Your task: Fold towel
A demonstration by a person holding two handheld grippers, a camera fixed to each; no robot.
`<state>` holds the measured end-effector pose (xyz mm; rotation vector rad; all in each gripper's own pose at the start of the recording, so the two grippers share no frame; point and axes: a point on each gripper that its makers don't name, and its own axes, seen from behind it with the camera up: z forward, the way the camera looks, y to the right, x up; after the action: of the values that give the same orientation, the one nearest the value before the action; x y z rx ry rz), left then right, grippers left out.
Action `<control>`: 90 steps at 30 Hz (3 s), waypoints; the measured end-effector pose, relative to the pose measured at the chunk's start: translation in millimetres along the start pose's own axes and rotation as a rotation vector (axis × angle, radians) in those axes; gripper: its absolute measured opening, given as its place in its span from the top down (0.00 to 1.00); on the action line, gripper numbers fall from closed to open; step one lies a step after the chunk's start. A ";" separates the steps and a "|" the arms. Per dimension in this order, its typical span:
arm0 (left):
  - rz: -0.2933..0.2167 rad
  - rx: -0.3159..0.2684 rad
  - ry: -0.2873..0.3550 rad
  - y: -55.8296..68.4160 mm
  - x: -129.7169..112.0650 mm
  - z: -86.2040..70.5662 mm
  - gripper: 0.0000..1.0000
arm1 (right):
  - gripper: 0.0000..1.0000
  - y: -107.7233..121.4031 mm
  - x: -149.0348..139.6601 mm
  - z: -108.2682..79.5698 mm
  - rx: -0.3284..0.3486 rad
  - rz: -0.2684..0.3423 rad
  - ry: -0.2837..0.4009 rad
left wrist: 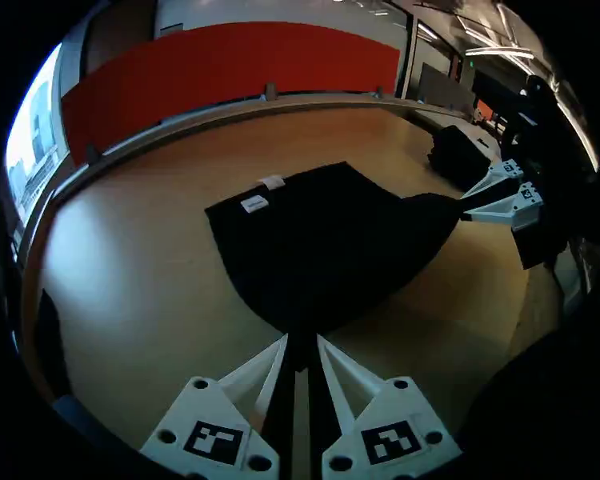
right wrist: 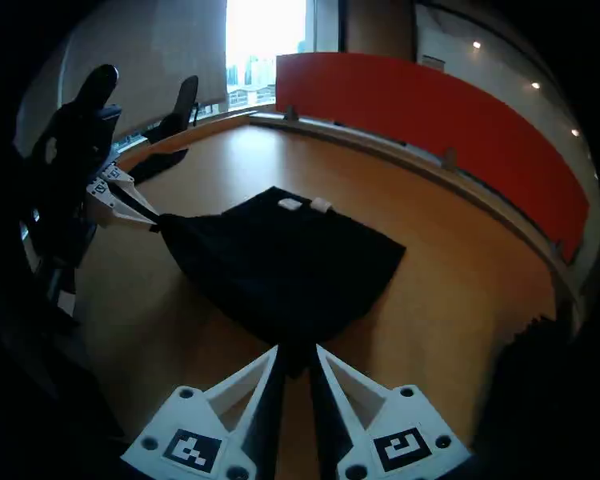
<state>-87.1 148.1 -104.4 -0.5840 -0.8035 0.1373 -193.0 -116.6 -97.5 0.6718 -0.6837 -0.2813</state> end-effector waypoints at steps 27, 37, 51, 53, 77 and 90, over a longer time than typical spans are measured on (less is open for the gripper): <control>-0.032 -0.013 0.023 24.5 33.1 -75.5 0.91 | 0.81 -14.2 48.4 -74.6 -0.010 0.010 0.075; -0.027 -0.021 0.023 31.0 36.2 -85.2 0.91 | 0.81 -17.6 46.3 -84.8 -0.006 0.011 0.063; -0.035 -0.013 0.029 22.7 44.8 -69.4 0.91 | 0.81 -10.0 45.3 -69.4 0.004 -0.009 0.037; -0.035 -0.013 0.031 20.4 47.2 -64.9 0.91 | 0.81 -6.5 45.0 -64.5 0.003 -0.017 0.030; -0.056 -0.008 -0.035 -5.0 42.3 3.8 0.91 | 0.81 26.7 20.3 -2.8 0.025 -0.006 -0.069; -0.050 0.006 -0.056 -12.6 34.1 31.5 0.91 | 0.81 38.2 4.3 22.9 0.026 0.001 -0.116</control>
<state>-87.1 162.8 -58.6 -0.5557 -0.8710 0.1111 -204.0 -100.5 -57.1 0.6840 -0.7996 -0.3122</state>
